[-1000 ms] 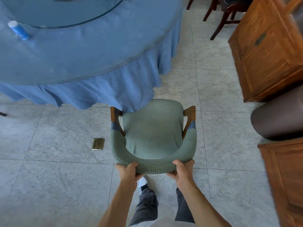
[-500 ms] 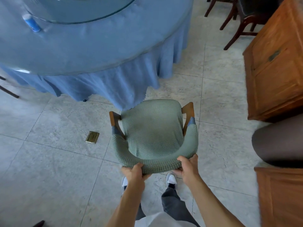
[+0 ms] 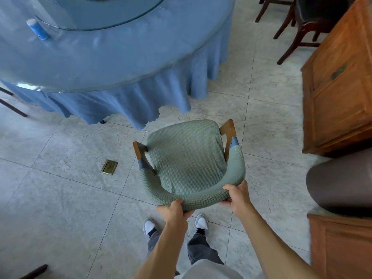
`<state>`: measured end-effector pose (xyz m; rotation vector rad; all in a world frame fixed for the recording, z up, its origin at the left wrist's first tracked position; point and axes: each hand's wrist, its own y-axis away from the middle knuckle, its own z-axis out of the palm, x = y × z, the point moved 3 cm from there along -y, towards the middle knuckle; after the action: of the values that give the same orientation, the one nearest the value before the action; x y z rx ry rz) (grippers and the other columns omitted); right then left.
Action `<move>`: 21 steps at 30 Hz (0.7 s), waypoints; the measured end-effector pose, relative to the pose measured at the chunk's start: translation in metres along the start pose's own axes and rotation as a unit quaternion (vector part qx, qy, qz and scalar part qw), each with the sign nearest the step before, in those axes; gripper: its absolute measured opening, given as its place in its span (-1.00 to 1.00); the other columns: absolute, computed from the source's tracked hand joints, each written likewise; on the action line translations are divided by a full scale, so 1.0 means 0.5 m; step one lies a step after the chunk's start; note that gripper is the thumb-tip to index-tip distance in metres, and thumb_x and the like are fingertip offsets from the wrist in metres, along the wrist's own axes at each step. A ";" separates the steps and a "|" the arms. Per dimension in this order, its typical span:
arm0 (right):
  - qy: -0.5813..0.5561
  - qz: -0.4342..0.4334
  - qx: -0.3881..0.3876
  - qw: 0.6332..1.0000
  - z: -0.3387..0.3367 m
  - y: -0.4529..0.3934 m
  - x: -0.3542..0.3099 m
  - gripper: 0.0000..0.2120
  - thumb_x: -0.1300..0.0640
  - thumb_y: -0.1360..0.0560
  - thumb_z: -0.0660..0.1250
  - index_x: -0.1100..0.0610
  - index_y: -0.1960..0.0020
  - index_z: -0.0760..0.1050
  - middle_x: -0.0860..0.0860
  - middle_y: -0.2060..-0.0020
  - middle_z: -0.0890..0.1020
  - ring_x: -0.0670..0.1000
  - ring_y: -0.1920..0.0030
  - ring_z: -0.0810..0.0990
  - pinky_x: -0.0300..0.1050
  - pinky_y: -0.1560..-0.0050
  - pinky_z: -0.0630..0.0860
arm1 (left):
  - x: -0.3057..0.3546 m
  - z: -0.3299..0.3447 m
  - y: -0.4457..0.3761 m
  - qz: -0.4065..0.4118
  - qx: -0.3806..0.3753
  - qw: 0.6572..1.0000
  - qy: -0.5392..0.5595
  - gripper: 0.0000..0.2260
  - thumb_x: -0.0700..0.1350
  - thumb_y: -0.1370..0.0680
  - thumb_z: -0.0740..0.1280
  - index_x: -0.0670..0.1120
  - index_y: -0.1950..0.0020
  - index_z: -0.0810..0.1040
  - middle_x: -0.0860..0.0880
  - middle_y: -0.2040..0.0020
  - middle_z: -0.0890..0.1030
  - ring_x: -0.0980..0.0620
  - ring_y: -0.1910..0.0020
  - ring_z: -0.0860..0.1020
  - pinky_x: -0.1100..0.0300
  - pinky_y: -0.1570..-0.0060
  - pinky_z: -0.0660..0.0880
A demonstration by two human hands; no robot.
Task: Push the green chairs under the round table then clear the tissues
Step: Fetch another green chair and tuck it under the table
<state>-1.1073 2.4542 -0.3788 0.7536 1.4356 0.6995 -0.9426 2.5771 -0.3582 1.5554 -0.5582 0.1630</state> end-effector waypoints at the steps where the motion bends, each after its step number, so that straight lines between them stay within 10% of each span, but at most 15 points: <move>1: 0.002 0.001 0.000 1.000 -0.005 -0.004 -0.002 -0.56 0.41 -0.46 0.30 0.13 -0.26 0.28 0.20 -0.17 0.49 0.20 -0.04 0.58 0.07 0.40 0.62 | -0.003 0.003 0.004 0.001 -0.003 1.000 -0.003 -0.65 -0.43 -0.53 0.28 -0.14 -0.20 0.27 -0.24 -0.04 0.43 -0.26 0.11 0.56 -0.27 0.19 0.62; 21: 0.004 0.018 -0.022 1.000 -0.015 -0.009 -0.003 -0.56 0.41 -0.48 0.31 0.12 -0.26 0.26 0.24 -0.18 0.50 0.26 -0.03 0.61 0.13 0.36 0.63 | -0.020 -0.011 0.001 -0.018 -0.022 1.000 0.005 -0.52 -0.41 -0.51 0.35 -0.03 -0.27 0.25 -0.28 -0.29 0.41 -0.38 -0.10 0.57 -0.19 0.30 0.65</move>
<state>-1.1151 2.4507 -0.3813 0.7438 1.4127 0.7599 -0.9502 2.5851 -0.3615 1.5197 -0.5234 0.1300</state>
